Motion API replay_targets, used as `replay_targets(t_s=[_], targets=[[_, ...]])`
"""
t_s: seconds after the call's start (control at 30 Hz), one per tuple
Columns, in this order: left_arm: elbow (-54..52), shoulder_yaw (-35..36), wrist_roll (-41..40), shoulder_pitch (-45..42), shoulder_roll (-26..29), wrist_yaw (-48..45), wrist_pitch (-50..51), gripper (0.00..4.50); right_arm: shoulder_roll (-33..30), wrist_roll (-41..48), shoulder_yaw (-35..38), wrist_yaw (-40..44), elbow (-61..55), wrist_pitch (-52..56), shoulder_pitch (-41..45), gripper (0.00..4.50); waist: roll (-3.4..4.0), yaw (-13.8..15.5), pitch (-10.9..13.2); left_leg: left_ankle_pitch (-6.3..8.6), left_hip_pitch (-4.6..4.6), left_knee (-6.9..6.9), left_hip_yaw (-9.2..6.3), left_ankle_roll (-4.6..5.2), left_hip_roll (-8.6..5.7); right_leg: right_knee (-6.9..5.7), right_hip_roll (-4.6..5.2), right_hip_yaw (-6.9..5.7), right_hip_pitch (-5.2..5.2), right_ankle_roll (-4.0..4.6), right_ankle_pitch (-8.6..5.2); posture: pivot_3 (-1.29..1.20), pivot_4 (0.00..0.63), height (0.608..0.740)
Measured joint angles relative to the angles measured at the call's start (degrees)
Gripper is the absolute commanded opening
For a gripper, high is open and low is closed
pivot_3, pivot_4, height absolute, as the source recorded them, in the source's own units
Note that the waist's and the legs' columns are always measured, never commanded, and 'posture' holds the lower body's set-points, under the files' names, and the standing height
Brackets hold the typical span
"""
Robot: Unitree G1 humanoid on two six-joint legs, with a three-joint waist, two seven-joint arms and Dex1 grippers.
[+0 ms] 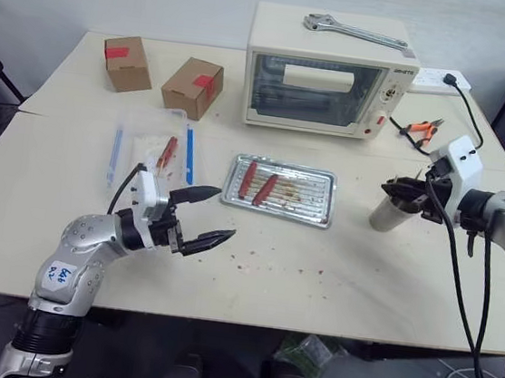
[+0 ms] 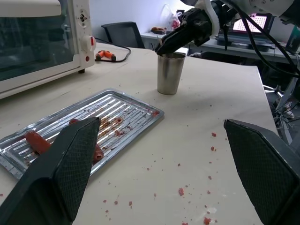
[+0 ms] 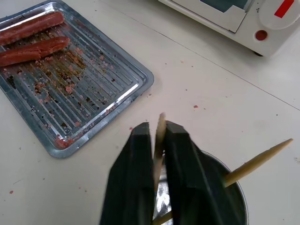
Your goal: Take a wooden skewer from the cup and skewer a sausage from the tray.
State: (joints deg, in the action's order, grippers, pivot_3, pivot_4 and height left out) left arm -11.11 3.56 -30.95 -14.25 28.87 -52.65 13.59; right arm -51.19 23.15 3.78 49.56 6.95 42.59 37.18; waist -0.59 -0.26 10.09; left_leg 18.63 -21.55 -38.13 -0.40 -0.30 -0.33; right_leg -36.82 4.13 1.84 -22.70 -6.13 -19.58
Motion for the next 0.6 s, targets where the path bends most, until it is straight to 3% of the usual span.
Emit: replay_targets(t_s=[0.23,0.43,0.6], targets=[[0.22,-0.28,0.13,-0.07,-0.72,-0.15,-0.54,4.50,-0.05,0.42,2.12,0.91,0.03,-0.30,0.04,0.03,0.00,0.02,0.00,0.00,0.00,0.00,0.01,0.00,0.00,0.00,0.00,0.00,0.00,0.00,0.00,0.00,0.150,0.740],[0.46,-0.41,-0.47,-0.62,-0.96,-1.47,-0.21,4.50,-5.42,8.74,8.57,7.65,-3.24,5.53,2.65,0.03,0.13,0.06,0.08,0.02,-0.01,0.04,0.01,0.03,0.00,0.05,0.00,0.00,0.00,0.00,0.00,0.00,0.150,0.740],[0.59,-0.35,-2.01,-2.05,-1.96,-2.30,1.64,4.50,-7.33,19.63,16.41,9.46,-4.23,14.98,11.59,0.03,0.12,-0.01,0.08,0.10,0.01,0.06,-0.02,0.17,0.03,0.09,0.00,-0.01,0.03,0.00,0.00,0.00,0.150,0.740]])
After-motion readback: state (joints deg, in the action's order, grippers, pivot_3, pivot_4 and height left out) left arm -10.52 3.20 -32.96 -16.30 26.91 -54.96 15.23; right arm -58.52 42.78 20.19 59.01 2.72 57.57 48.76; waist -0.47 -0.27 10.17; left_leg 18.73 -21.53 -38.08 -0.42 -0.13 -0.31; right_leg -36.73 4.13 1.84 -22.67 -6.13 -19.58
